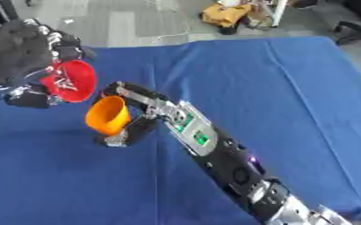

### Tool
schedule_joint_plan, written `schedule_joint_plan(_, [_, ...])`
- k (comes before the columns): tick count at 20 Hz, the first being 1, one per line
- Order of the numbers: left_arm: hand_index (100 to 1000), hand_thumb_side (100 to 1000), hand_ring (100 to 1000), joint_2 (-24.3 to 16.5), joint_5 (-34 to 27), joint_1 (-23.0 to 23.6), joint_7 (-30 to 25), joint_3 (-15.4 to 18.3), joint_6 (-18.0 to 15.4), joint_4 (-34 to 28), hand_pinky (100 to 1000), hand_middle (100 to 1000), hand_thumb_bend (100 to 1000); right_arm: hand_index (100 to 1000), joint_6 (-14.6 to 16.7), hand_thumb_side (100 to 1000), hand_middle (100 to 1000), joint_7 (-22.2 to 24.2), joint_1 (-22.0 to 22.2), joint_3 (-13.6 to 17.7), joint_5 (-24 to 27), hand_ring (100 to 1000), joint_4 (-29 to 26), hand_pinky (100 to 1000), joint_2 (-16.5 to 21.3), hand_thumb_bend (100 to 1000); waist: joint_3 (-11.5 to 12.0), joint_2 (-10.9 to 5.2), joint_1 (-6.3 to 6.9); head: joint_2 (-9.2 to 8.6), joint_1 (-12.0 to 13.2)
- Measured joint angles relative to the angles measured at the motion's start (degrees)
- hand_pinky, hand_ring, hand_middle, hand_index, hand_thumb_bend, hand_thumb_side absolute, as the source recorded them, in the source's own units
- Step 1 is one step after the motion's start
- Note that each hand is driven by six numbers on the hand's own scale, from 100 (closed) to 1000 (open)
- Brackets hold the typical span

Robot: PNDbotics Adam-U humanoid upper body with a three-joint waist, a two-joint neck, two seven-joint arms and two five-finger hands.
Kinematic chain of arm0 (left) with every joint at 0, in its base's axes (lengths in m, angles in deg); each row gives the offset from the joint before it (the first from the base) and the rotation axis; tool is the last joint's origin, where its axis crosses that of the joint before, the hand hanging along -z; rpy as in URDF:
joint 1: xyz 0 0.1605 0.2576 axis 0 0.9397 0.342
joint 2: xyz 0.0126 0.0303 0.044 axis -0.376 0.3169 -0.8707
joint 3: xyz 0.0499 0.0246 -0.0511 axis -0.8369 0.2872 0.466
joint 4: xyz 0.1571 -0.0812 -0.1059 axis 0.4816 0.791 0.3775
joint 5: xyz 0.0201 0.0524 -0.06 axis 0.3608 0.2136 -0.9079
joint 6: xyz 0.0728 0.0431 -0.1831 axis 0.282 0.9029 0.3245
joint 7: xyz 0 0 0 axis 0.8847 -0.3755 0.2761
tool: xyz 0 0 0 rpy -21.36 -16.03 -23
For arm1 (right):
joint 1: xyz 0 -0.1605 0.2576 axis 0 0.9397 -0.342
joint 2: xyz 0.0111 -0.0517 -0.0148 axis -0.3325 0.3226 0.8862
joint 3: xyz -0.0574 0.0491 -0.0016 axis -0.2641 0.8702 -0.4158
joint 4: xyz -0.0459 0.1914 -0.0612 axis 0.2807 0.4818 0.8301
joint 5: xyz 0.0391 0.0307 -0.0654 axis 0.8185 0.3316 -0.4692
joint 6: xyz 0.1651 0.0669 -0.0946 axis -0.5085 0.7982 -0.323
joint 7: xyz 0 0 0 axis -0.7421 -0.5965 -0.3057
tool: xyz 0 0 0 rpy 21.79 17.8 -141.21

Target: Pour the contents of one cup into another cup.

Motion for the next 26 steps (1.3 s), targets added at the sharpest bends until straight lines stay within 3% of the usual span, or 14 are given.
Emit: schedule_joint_plan(26, [774, 100, 326, 2.04, 7.59, -1.75, -0.24, -1.43, 0.24, 1.07, 197, 419, 532, 583, -0.21, 151, 434, 0.29, -0.01, -0.08, 0.24, 400, 0.0, 272, -0.02, 171, -0.36, 0.0, 0.0, 0.0, -0.03])
